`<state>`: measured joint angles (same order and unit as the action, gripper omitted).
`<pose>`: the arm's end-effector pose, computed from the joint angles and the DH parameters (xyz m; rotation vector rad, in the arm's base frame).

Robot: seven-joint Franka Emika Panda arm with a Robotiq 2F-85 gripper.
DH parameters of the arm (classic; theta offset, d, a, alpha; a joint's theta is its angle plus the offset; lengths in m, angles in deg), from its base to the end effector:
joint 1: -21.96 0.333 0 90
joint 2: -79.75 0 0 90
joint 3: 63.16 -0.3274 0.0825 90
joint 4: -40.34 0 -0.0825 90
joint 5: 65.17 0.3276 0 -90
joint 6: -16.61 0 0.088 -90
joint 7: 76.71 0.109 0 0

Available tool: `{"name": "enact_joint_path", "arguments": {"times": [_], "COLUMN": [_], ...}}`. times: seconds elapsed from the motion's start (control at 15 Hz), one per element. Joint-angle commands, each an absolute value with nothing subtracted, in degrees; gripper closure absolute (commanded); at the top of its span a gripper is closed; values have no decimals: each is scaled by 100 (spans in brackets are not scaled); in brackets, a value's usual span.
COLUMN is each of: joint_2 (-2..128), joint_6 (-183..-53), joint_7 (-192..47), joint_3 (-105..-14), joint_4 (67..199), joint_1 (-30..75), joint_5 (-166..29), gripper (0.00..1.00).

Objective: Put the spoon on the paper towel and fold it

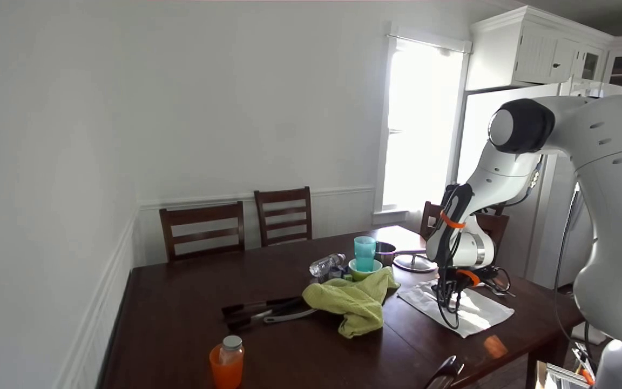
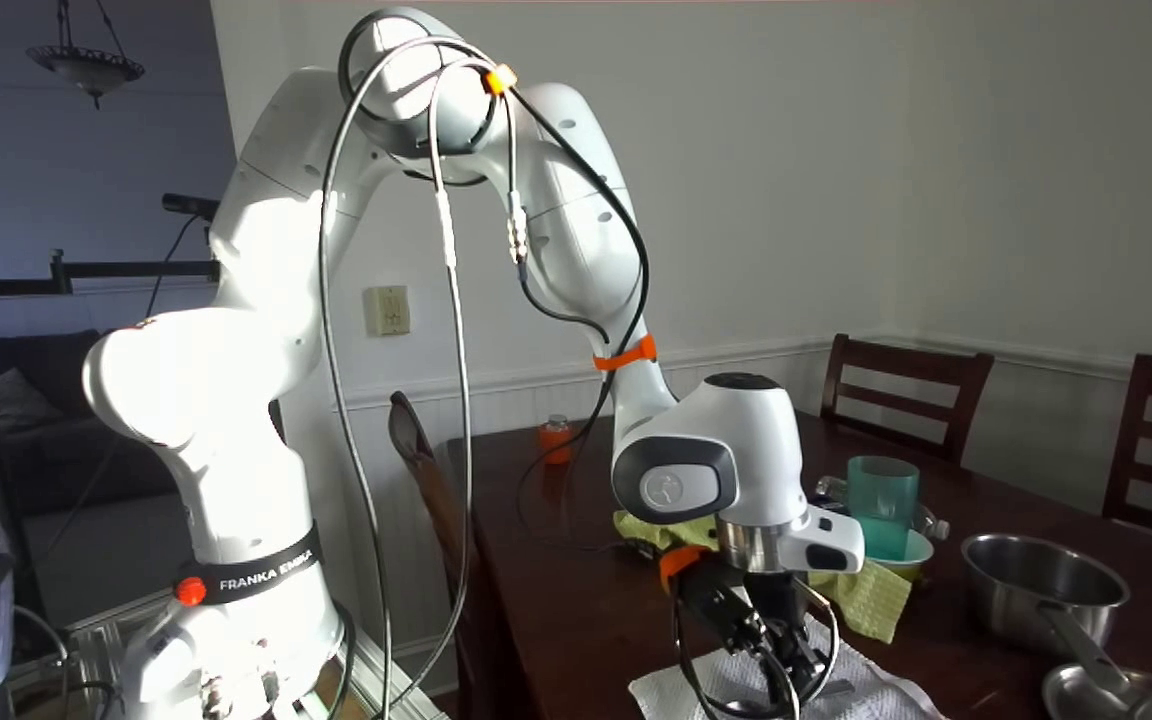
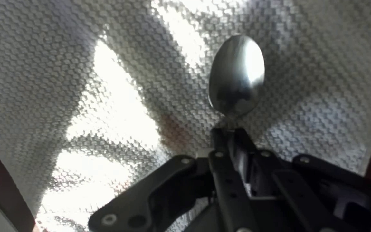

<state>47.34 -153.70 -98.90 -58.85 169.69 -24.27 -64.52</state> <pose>0.3361 -0.4091 0.1860 2.9284 -0.7339 0.1510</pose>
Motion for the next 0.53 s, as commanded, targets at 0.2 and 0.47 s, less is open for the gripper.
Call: {"name": "enact_joint_path", "arguments": {"times": [0.2, 0.47], "joint_2": [4896, 5137], "joint_6": [-15394, -15315], "joint_7": [-9948, -9922], "joint_3": [-5947, -5869], "joint_4": [16975, 17020], "joint_1": [-2594, -2558], "joint_5": [-6524, -6539], "gripper": [33, 4]}}
